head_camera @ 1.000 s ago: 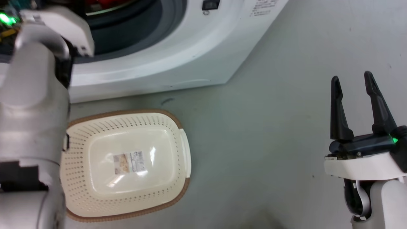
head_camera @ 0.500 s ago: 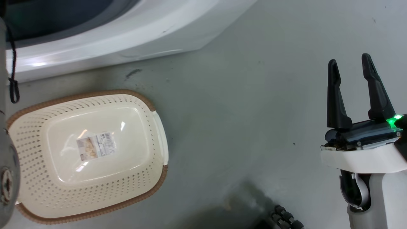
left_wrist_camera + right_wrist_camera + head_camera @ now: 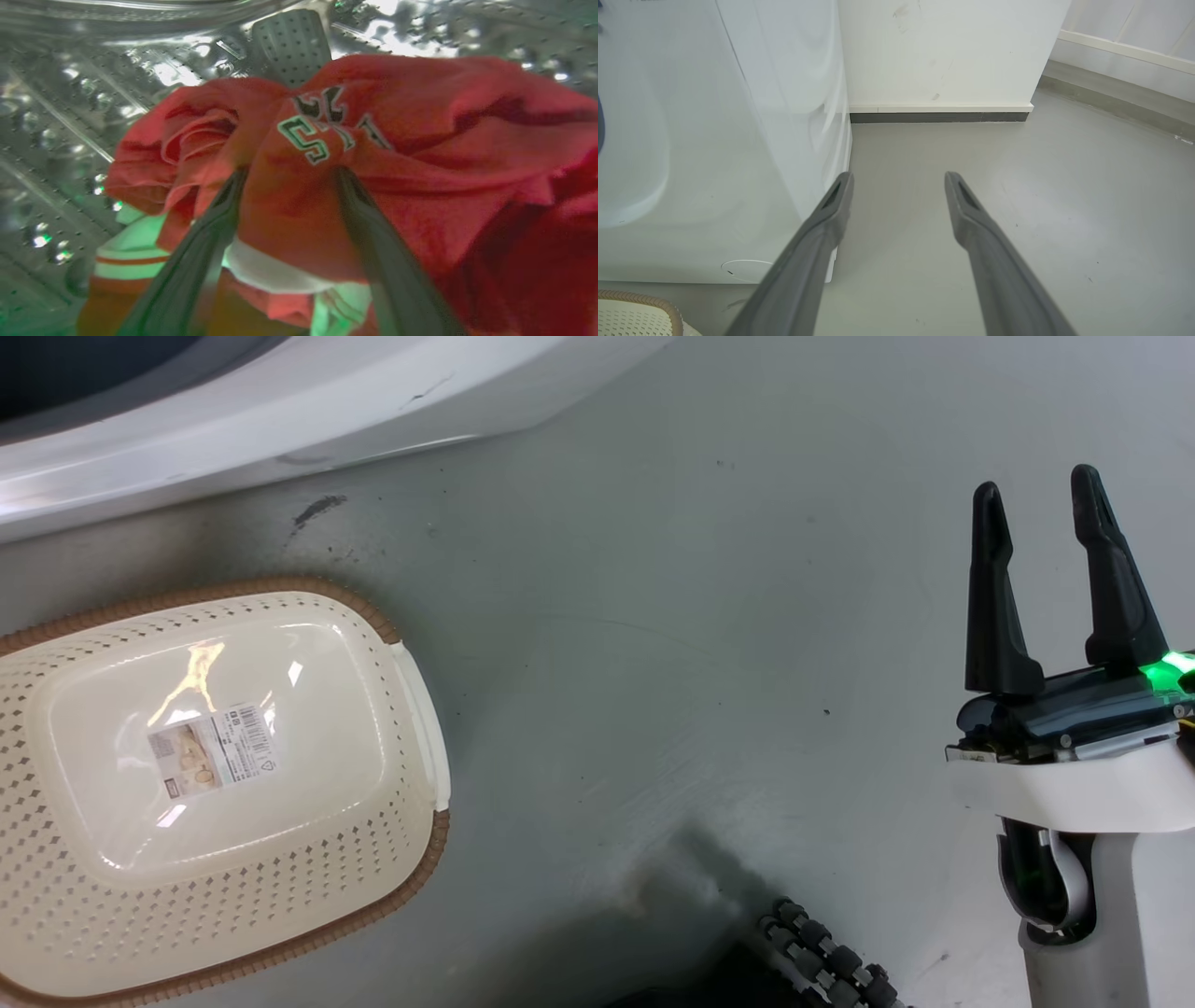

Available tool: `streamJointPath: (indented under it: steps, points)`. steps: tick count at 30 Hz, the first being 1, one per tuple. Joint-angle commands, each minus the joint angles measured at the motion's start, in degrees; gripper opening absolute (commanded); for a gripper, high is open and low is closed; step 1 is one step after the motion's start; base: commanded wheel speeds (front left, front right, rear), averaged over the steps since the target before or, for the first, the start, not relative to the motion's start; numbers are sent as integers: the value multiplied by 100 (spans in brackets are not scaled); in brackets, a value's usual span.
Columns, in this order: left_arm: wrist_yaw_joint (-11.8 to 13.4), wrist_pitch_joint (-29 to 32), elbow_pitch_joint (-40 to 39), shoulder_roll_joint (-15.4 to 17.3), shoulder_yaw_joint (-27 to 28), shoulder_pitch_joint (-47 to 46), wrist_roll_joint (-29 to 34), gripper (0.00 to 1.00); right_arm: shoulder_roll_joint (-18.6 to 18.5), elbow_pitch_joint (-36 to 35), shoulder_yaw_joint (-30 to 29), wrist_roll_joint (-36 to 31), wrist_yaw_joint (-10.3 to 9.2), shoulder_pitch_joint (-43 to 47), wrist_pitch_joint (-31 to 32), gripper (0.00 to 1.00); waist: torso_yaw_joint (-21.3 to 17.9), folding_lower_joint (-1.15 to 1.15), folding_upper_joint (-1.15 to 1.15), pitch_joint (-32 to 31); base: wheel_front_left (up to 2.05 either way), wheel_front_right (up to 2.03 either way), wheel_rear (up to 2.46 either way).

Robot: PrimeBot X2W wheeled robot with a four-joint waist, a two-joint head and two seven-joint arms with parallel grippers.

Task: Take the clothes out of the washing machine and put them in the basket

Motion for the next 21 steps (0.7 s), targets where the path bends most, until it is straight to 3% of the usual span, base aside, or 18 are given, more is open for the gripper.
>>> streamJointPath:
  steps: [1,18,19,20,21]
  points:
    - [0,123,43,72,-66,-122,-4,100,7,-19,4,41,-4,-77,-13,100,-47,-1,0,49,0,0,0]
    - [-2,734,172,127,-530,-62,-555,100,7,-23,8,114,-4,-139,-14,100,-80,-1,0,154,0,0,0]
    - [-2,742,160,131,-578,-32,-565,69,7,-17,8,110,-4,-140,-14,100,-77,-1,0,149,0,0,0]
    - [-2,731,148,139,-608,-6,-606,0,7,-12,8,107,-4,-142,-14,100,-75,-1,0,144,0,0,0]
    - [-2,745,134,129,-655,30,-648,0,7,-7,8,103,-4,-144,-13,100,-74,-1,0,135,0,0,0]
